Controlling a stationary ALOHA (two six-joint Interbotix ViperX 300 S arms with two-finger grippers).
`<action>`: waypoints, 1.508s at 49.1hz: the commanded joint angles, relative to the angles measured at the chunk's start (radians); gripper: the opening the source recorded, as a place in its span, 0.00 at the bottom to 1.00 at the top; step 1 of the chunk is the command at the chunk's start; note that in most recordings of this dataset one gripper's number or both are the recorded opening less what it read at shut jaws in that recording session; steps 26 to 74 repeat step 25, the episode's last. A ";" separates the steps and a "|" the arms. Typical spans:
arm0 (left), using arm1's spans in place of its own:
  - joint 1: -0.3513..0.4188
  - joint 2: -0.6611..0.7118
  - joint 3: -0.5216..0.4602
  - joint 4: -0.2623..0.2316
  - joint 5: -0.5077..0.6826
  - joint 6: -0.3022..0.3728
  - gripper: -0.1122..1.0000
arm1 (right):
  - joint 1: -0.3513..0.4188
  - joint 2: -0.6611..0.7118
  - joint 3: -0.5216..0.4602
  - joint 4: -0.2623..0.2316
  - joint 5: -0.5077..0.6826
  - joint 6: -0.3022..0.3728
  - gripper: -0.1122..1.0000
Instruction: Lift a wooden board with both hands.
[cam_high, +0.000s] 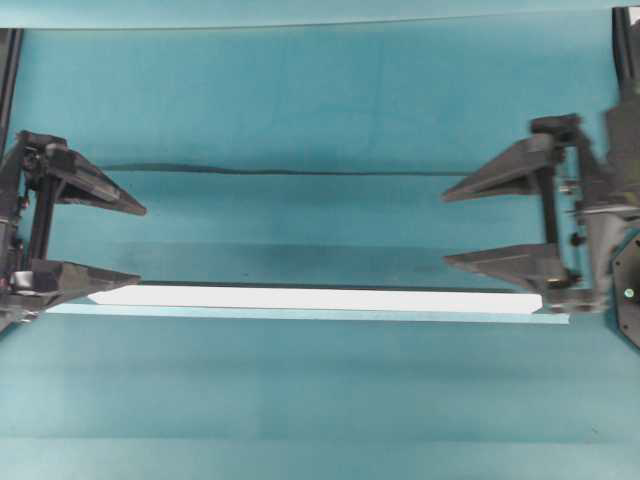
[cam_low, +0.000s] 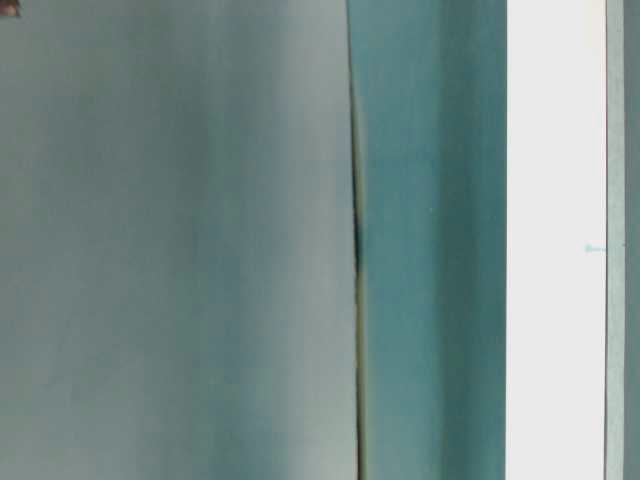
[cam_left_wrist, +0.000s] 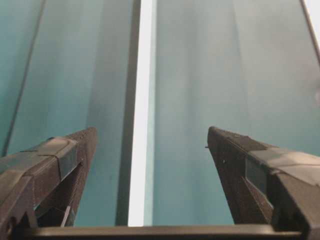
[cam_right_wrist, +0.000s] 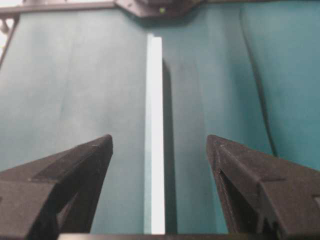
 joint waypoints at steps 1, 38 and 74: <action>-0.002 -0.020 -0.014 0.000 -0.029 0.002 0.97 | 0.002 -0.037 0.017 0.000 -0.012 0.009 0.87; -0.002 -0.120 -0.005 0.000 -0.064 0.005 0.97 | 0.000 -0.222 0.129 0.000 -0.075 0.009 0.87; -0.002 -0.120 -0.005 0.000 -0.064 0.005 0.97 | 0.000 -0.222 0.129 0.000 -0.075 0.009 0.87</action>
